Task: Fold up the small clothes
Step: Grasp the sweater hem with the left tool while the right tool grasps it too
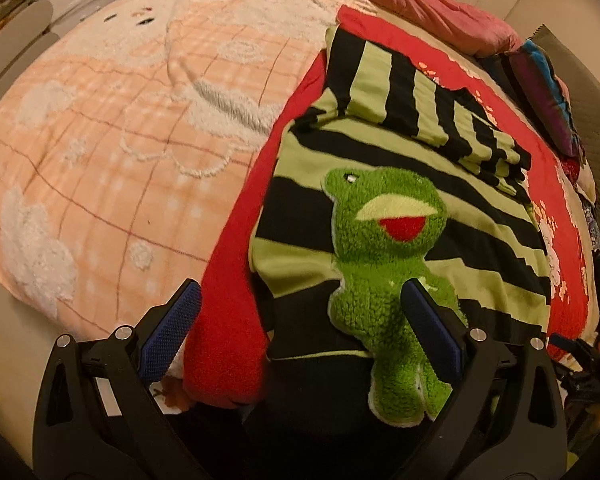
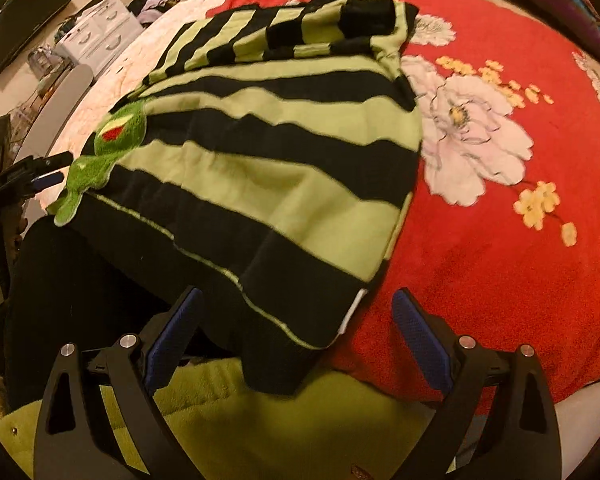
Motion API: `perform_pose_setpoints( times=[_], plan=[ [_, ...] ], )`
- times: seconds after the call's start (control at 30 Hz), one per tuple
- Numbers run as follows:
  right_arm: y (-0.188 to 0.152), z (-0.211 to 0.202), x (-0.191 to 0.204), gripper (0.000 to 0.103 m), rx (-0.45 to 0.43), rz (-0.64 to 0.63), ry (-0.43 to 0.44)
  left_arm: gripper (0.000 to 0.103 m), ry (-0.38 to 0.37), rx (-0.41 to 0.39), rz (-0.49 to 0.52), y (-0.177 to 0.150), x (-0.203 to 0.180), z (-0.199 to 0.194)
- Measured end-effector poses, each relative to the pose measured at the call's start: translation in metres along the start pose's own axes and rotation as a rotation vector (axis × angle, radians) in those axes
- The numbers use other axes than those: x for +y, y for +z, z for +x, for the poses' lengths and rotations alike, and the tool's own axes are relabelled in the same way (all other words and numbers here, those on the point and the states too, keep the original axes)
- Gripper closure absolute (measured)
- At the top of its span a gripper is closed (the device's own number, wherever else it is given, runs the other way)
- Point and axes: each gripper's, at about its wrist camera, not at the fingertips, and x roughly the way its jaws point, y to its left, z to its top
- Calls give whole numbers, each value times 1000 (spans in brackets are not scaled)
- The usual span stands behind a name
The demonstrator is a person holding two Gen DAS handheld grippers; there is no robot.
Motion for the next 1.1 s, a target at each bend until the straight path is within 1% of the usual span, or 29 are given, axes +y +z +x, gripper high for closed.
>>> perform_pose_setpoints(
  times=[0.1,0.17,0.27,0.3,0.33,0.37,0.4,0.43,0.5,0.6,0.67,0.7,0.73,0.87,0.9,0.97,1.0,1.03,1.07,1.1],
  plan=[
    [-3,9,1,8,45,0,19,10,-13,13,-15,-2,1,4],
    [-6,13,1,8,60,2,26,10,-13,7,-13,-2,1,3],
    [-7,15,4,10,64,-8,46,11,-33,11,-20,-3,2,3],
    [-7,14,6,18,61,-16,58,16,-42,14,-22,-4,2,3],
    [-7,14,7,21,57,-23,62,22,-59,18,-25,-5,2,3],
    [-7,13,9,25,55,-31,68,26,-80,28,-29,-6,2,4],
    [-7,12,9,29,55,-32,78,34,-92,35,-31,-7,1,5],
    [-7,13,9,32,54,-30,84,41,-107,48,-32,-9,0,7],
    [-6,14,7,34,55,-14,97,47,-118,65,-28,-12,-2,9],
    [-8,19,1,32,85,14,95,47,-117,73,-27,-16,-3,9],
    [-10,26,0,32,125,16,72,44,-123,87,-44,-17,-1,11],
    [-11,28,0,32,137,18,76,40,-121,93,-49,-18,1,11],
    [-11,30,0,32,143,18,81,38,-122,99,-62,-19,3,11],
    [-11,33,1,32,151,10,100,40,-136,109,-84,-21,8,13],
    [-12,33,1,32,152,10,103,47,-142,111,-83,-22,7,13],
    [-13,34,2,33,150,6,101,53,-139,111,-76,-22,4,14],
    [-12,34,3,36,150,4,101,59,-143,108,-70,-22,2,13],
    [-13,33,2,40,148,2,100,67,-150,104,-67,-23,0,13],
    [-13,31,1,49,142,3,103,71,-161,99,-62,-23,-3,12],
    [-11,31,1,57,140,5,112,80,-165,95,-57,-23,-5,11]
  ],
)
